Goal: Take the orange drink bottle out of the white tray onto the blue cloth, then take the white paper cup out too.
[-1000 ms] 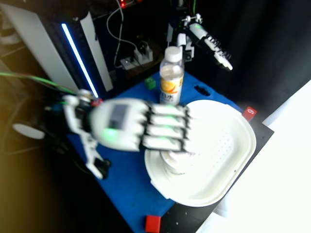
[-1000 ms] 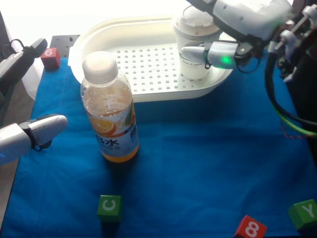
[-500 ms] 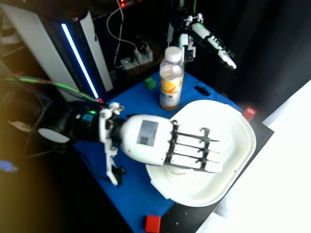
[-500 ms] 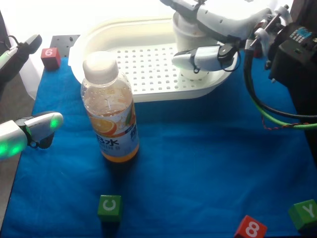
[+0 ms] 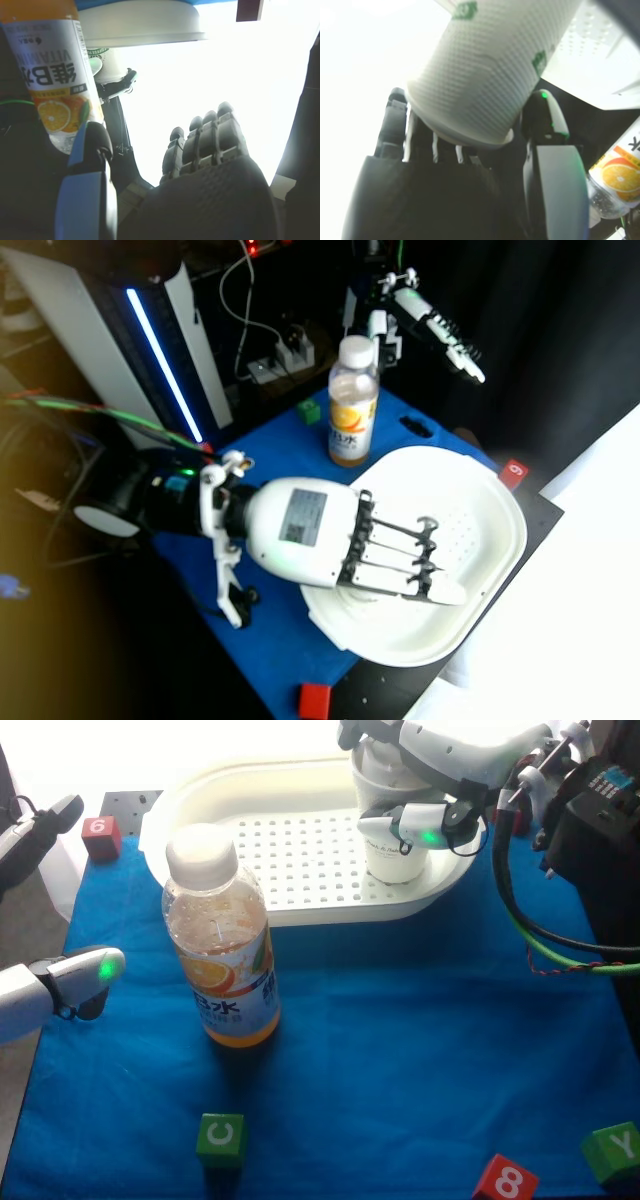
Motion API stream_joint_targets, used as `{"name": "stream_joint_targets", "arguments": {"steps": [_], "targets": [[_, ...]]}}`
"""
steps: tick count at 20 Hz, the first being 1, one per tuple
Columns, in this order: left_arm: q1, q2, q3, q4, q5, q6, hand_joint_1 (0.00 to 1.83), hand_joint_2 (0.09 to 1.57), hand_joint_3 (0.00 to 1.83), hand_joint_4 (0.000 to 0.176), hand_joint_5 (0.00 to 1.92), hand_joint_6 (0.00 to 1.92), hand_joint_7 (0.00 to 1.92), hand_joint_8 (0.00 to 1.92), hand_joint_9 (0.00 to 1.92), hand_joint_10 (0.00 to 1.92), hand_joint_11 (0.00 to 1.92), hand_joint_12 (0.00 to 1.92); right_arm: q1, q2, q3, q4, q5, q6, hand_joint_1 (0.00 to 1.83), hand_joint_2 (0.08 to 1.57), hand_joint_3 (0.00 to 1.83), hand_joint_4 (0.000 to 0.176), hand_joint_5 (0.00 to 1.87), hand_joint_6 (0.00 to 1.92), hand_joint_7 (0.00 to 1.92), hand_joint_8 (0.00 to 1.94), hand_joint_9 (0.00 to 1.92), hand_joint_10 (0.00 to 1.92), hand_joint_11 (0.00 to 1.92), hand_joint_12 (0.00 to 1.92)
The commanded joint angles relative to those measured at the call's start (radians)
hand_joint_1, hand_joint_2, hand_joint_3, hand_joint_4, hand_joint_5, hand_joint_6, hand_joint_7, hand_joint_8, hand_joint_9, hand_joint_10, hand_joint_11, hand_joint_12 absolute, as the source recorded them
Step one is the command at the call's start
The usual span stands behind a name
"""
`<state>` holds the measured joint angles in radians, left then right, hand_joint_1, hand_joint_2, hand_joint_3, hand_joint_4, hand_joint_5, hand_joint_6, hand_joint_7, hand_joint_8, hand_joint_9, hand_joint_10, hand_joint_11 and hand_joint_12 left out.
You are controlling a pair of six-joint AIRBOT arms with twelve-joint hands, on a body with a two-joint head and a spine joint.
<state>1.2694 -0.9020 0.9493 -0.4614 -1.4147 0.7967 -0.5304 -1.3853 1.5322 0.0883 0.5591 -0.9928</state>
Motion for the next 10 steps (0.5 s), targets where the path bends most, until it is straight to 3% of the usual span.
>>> {"name": "stream_joint_targets", "arguments": {"steps": [1,3,5,7,9,10], "targets": [[-0.004,-0.006,0.002,0.009,-0.129,-0.005,0.69,1.11,0.0,0.109,0.05,0.0,0.0,0.0,0.0,0.0,0.03,0.02,0.009,0.003,-0.005,0.003,0.071,0.0,0.99,1.23,0.0,0.0,0.11,1.32,0.24,0.92,0.21,1.29,0.1,1.83],[-0.004,-0.007,0.002,0.009,-0.129,-0.005,0.7,1.11,0.0,0.104,0.06,0.0,0.0,0.0,0.0,0.0,0.04,0.03,0.009,0.008,-0.011,0.003,0.073,0.0,1.02,1.22,0.0,0.0,0.1,1.4,0.21,0.95,0.2,1.26,0.07,1.84],[-0.004,-0.008,0.002,0.007,-0.129,-0.005,0.68,1.1,0.0,0.088,0.05,0.0,0.0,0.0,0.0,0.0,0.04,0.04,0.011,0.018,-0.02,0.003,0.082,0.001,1.04,1.22,0.0,0.0,0.09,1.4,0.22,0.94,0.2,1.23,0.06,1.8],[-0.003,-0.008,0.002,0.005,-0.129,-0.005,0.66,1.09,0.0,0.108,0.04,0.0,0.0,0.0,0.0,0.0,0.03,0.05,0.023,0.04,-0.044,-0.001,0.109,0.001,1.05,1.23,0.0,0.0,0.1,1.27,0.22,0.81,0.24,1.06,0.11,1.69],[-0.003,-0.009,0.002,0.005,-0.129,-0.005,0.66,1.09,0.0,0.097,0.04,0.0,0.0,0.0,0.0,0.0,0.01,0.16,0.041,0.07,-0.079,-0.021,0.145,0.001,1.0,1.25,0.0,0.0,0.09,1.22,0.23,0.68,0.26,1.06,0.16,1.71],[-0.003,-0.009,0.002,0.005,-0.13,-0.005,0.66,1.08,0.0,0.102,0.05,0.01,0.0,0.0,0.0,0.0,0.0,0.18,0.044,0.09,-0.103,-0.027,0.174,0.001,1.0,1.24,0.0,0.0,0.12,1.22,0.26,0.65,0.38,1.19,0.39,1.76]]}}
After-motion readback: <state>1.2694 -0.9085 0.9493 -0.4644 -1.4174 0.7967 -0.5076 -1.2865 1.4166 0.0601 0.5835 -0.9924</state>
